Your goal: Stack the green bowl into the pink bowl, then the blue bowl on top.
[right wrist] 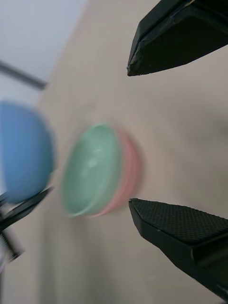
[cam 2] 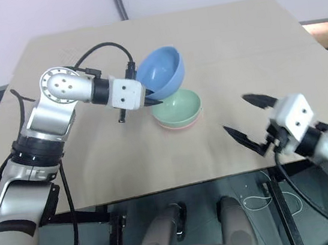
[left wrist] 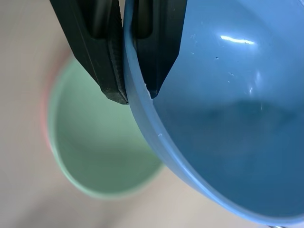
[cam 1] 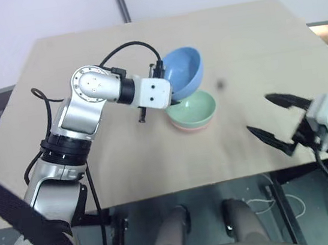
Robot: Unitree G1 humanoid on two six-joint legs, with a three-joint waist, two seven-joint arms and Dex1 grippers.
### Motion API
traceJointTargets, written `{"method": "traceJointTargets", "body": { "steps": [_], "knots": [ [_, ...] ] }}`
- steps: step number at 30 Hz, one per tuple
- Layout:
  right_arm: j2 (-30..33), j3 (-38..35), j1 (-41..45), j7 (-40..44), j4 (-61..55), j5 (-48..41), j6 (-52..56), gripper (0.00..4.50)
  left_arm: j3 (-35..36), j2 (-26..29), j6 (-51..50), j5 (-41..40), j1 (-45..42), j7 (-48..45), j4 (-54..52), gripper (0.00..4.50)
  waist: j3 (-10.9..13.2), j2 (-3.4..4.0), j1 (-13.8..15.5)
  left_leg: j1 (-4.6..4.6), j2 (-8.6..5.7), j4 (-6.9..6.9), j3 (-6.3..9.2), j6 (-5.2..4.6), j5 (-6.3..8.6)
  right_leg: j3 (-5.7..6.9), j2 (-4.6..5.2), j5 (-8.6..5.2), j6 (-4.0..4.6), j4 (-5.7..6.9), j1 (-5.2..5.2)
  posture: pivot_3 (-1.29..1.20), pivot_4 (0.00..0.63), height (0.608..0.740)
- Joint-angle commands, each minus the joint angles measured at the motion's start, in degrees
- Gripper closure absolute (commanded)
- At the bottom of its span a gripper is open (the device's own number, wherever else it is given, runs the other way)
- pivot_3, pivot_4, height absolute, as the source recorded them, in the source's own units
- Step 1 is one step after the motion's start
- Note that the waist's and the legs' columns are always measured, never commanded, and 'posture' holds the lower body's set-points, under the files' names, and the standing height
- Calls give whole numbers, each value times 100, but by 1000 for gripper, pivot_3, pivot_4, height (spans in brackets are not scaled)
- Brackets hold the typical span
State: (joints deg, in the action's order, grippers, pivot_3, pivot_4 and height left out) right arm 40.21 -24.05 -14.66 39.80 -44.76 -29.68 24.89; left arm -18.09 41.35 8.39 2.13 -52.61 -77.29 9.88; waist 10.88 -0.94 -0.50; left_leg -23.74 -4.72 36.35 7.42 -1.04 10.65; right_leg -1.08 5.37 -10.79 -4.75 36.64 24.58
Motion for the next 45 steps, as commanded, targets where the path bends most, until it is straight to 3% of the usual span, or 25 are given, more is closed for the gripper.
{"method": "traceJointTargets", "body": {
  "steps": [1, 8, 9, 10, 11, 16, 22, 27, 31, 32, 34, 37, 41, 45],
  "knots": [
    [-3, -649, -364, 59, -446, -184, -93, 0, -4, 3, 406, -38, -170, -178, 36, 4475, -1, 1, 4, -2, 0, 3, -2, 0, 0, -1, 2, 0, -1, 0, 1, 0, 150, 740],
    [87, -797, -345, 43, -389, -286, -89, 0, -114, -177, 996, 87, -297, -253, 462, 4475, -1, 1, -24, 5, 4, 5, -5, -1, 0, -2, 1, -1, 2, 6, -2, 0, 150, 740],
    [94, -786, -300, 27, -388, -348, -50, 0, -125, -180, 1073, 51, -300, -325, 480, 3636, -1, 1, -24, 4, 4, 5, -5, -1, 0, -2, 2, -1, 1, 6, -1, 0, 150, 740],
    [101, -765, -255, 9, -387, -399, -11, 0, -135, -177, 1145, 31, -309, -379, 504, 3357, -1, 0, -20, 2, 4, 5, -5, 0, 0, -2, 1, -1, 1, 5, -1, 0, 150, 740],
    [110, -741, -223, 6, -396, -456, 19, 0, -136, -176, 1193, 15, -316, -409, 518, 2758, 0, 0, -17, 1, 3, 5, -4, 0, 0, -1, 2, -1, 1, 4, -1, 0, 150, 740],
    [131, -644, -111, -48, -419, -700, 166, 0, -35, -313, 1240, -30, -385, -229, 543, 689, 0, 0, -6, -1, 2, 5, 0, -1, 0, 1, 3, -1, 1, 3, -1, 0, 150, 740],
    [210, -550, 33, -44, -367, -982, 283, 0, 212, -213, 765, -297, -305, -135, 243, 689, 0, -1, -22, 0, 3, 5, -1, -1, 0, 1, 4, -1, 0, 3, -1, 0, 150, 740],
    [224, -371, 256, 42, -231, -1127, 260, 0, 901, 28, -543, -731, -242, 288, 53, 689, 0, -1, -35, 1, 4, 5, 0, -1, 0, 1, 1, -1, 0, 4, 0, 0, 150, 740],
    [298, -94, 565, 210, 68, -1088, 206, 0, 1689, 541, -1752, -1049, 288, 728, -294, 689, 0, 1, -74, 3, 5, 3, 4, -1, 0, 2, 0, -1, -1, 3, 0, 0, 150, 740],
    [334, -15, 688, 302, 219, -1086, 189, 0, 1930, 692, -2219, -1240, 534, 788, -514, 172, 0, 0, -75, 5, 8, 2, 8, -1, 1, -2, -1, -1, -1, 3, 0, 0, 150, 740],
    [401, 127, 912, 480, 519, -1024, 126, 0, 2329, 840, -2841, -1510, 1013, 1017, -977, 65, 2, 0, -113, 5, 10, 2, 10, -1, 1, -3, -2, -1, 0, 3, 1, 0, 150, 740],
    [456, 322, 1267, 647, 1048, -861, 22, 0, 3129, 351, -3586, -2052, 1521, 2005, -1472, 65, 2, -3, -68, 2, 9, 2, 20, -1, 1, 4, 0, -1, 0, 1, -1, 0, 150, 740],
    [580, 557, 1817, 734, 1866, -715, 191, 0, 3660, -235, -2899, -1876, 2744, 2852, -1992, 65, 0, -4, -10, 4, 6, 6, 28, 0, 1, 5, 6, 0, 1, -2, -3, 0, 150, 740],
    [783, 593, 2018, 1193, 2309, -785, 201, 0, 3968, -195, -3541, -2808, 3880, 2439, -2639, 65, 2, -6, -14, -1, 4, -5, 19, 1, 1, -3, 8, 12, 25, -4, 8, 0, 150, 740]
  ]
}}
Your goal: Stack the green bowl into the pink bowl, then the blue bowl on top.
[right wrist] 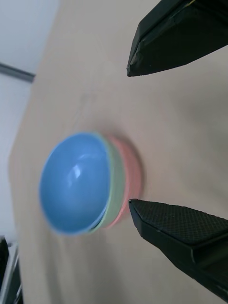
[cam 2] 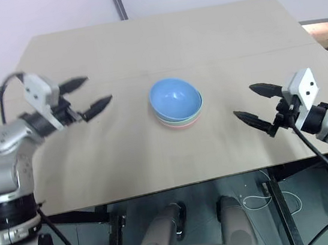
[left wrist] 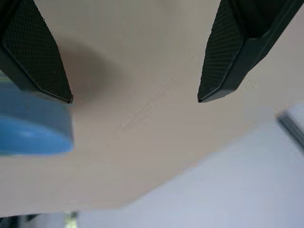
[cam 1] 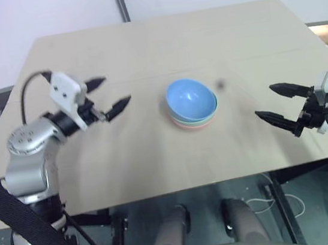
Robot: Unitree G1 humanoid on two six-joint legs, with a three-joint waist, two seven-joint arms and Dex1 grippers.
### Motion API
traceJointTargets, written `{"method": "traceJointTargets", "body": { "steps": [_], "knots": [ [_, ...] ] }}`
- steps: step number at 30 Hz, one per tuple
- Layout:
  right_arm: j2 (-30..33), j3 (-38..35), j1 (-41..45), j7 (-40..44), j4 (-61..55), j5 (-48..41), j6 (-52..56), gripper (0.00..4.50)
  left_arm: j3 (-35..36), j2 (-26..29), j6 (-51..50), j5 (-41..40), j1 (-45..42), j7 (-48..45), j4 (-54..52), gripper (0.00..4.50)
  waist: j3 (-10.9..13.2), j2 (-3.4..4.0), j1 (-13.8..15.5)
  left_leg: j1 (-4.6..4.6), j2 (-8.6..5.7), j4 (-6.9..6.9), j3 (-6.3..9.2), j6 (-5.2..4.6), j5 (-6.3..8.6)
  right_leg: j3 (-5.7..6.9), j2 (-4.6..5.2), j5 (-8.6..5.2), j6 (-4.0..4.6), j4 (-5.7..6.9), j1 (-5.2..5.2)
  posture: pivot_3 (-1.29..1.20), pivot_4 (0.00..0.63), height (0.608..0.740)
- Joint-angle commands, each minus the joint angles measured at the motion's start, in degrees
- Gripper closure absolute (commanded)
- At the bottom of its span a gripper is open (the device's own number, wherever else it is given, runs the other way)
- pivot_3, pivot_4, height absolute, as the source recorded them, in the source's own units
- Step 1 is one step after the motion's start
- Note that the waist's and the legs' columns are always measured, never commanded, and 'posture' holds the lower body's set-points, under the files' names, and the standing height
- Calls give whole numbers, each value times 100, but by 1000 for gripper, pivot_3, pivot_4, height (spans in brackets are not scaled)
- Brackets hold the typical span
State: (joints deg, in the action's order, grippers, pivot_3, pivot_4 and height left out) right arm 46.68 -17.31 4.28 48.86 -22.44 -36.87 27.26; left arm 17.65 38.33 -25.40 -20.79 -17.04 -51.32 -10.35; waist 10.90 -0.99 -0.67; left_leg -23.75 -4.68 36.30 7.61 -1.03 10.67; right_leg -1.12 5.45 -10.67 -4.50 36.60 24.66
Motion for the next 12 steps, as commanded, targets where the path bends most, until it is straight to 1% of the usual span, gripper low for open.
{"method": "traceJointTargets", "body": {
  "steps": [1, 3, 6, 9, 12],
  "knots": [
    [198, -131, 93, 387, 167, -67, -50, 0, 539, 91, -161, -625, 601, -136, -714, 65, 0, 0, 3, -2, 0, -1, -2, 0, 0, 5, -1, 0, 0, -2, 0, 0, 150, 740],
    [352, -352, -75, 597, 392, 54, -211, 0, 920, 104, -92, -733, 1260, -203, -937, 65, -4, 6, 26, -2, 0, -2, -4, 0, 0, 10, -1, -7, 3, -3, -3, 0, 150, 740],
    [553, -778, -345, 836, 621, 167, -420, 0, 1369, 310, -41, -839, 2118, -406, -1228, 65, -4, 8, 15, 2, 0, -8, -7, -7, 6, -5, 8, -25, 2, -17, -5, 0, 150, 740],
    [802, -1192, -653, 1175, 694, 77, -330, 0, 1718, 476, -84, -1050, 2644, -593, -1371, 65, -4, 7, 41, 2, 0, -8, -11, -9, 8, -3, 9, -26, 1, -19, -8, 0, 150, 740],
    [989, -1431, -840, 1418, 714, -13, -186, 0, 1886, 609, -74, -1179, 3020, -772, -1468, 65, -6, 9, 54, 2, 3, -6, -13, 14, 22, 1, 15, -27, 1, -19, -10, 0, 150, 740]
  ]
}}
